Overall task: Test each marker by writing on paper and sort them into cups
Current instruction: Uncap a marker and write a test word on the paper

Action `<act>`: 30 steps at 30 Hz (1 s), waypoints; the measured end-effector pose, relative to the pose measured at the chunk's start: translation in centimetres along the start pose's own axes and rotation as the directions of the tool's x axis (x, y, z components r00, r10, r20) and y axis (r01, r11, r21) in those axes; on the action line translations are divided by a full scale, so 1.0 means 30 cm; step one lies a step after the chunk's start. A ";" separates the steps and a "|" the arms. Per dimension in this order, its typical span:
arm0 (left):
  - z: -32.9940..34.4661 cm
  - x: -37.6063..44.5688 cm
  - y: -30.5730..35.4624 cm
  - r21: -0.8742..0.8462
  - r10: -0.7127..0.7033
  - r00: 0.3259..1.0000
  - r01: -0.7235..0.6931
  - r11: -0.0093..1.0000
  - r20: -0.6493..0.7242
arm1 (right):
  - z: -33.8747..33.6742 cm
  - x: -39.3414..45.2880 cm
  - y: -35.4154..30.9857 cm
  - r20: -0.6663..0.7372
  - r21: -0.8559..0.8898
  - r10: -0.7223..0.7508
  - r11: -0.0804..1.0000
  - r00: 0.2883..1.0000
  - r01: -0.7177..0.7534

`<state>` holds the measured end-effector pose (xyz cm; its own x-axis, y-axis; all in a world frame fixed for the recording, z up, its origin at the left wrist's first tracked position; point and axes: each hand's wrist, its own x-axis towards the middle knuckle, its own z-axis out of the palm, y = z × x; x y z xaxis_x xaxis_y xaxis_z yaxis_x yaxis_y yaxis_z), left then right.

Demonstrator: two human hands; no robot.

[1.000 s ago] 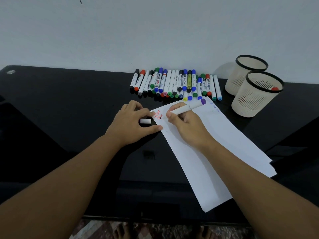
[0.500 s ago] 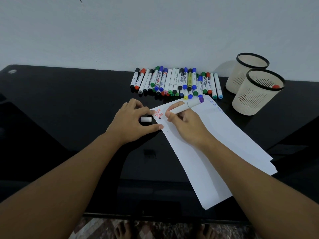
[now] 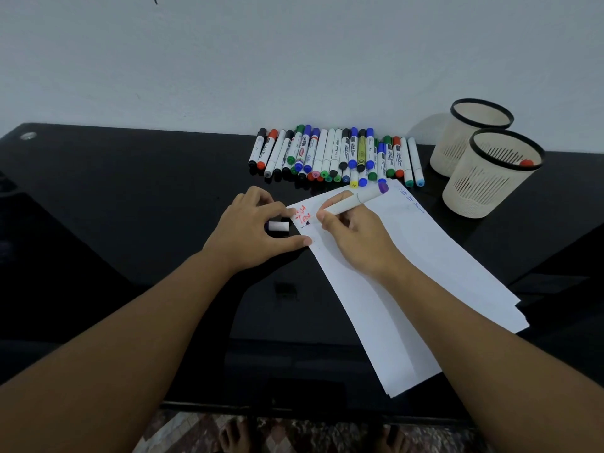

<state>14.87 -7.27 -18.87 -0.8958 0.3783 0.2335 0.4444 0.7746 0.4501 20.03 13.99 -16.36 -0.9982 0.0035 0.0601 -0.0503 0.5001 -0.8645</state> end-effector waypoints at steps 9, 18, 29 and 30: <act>0.005 0.001 -0.006 0.000 0.012 1.000 -0.012 1.000 -0.004 | -0.009 -0.014 -0.006 0.046 0.022 -0.016 1.000 0.999 0.015; 0.006 0.006 -0.005 -0.002 -0.005 1.000 0.005 1.000 0.005 | -0.036 0.004 -0.011 -0.012 0.151 0.020 0.988 1.000 -0.018; 0.009 0.005 -0.011 -0.004 0.011 1.000 -0.011 1.000 -0.008 | -0.011 -0.021 0.015 0.012 0.064 0.008 0.998 1.000 -0.009; 0.008 0.004 -0.012 -0.007 0.010 1.000 -0.010 1.000 -0.011 | -0.009 -0.021 0.017 0.016 0.050 0.011 0.999 1.000 -0.012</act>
<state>14.60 -7.38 -19.22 -0.8912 0.3801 0.2476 0.4533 0.7672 0.4537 20.64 14.47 -16.71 -0.9991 -0.0046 0.0424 -0.0398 0.4561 -0.8890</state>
